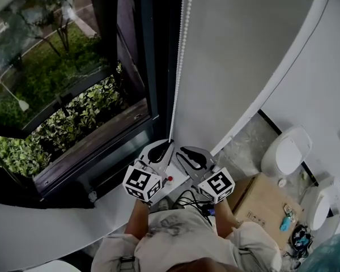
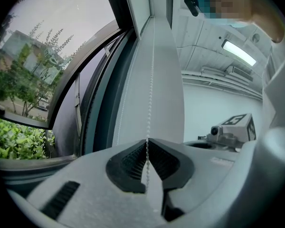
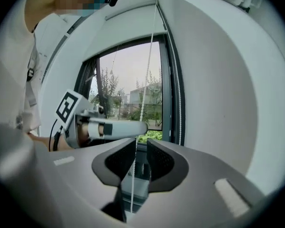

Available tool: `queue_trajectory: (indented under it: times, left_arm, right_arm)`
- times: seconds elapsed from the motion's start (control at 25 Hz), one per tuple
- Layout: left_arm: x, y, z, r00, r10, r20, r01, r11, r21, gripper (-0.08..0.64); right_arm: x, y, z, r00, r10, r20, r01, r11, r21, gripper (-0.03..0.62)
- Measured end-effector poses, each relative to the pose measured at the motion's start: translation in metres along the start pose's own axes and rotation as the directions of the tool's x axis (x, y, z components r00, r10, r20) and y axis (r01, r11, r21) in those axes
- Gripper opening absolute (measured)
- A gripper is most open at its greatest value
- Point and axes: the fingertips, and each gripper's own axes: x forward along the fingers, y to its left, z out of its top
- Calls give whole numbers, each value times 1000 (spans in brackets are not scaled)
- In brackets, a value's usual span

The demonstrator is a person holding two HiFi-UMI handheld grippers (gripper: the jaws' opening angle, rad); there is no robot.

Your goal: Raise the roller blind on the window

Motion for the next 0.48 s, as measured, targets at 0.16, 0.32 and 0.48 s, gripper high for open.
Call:
queue_trajectory:
  times: [0.16,0.32,0.48]
  left_arm:
    - [1,1,0,1000,-1,1,1,1000,2,23]
    - [3,1,0,1000,-1,1,1,1000,2,23]
    - [3,2,0,1000,2,1,-2,1000,5,23]
  right_arm:
    - [-2,-7,46,997,7,75,-5,1000,-29,91]
    - [2,-11,88,990,30,136,-22,998,-58,95]
    - [13,-14,115,985,54,165,-40,995,-88,97]
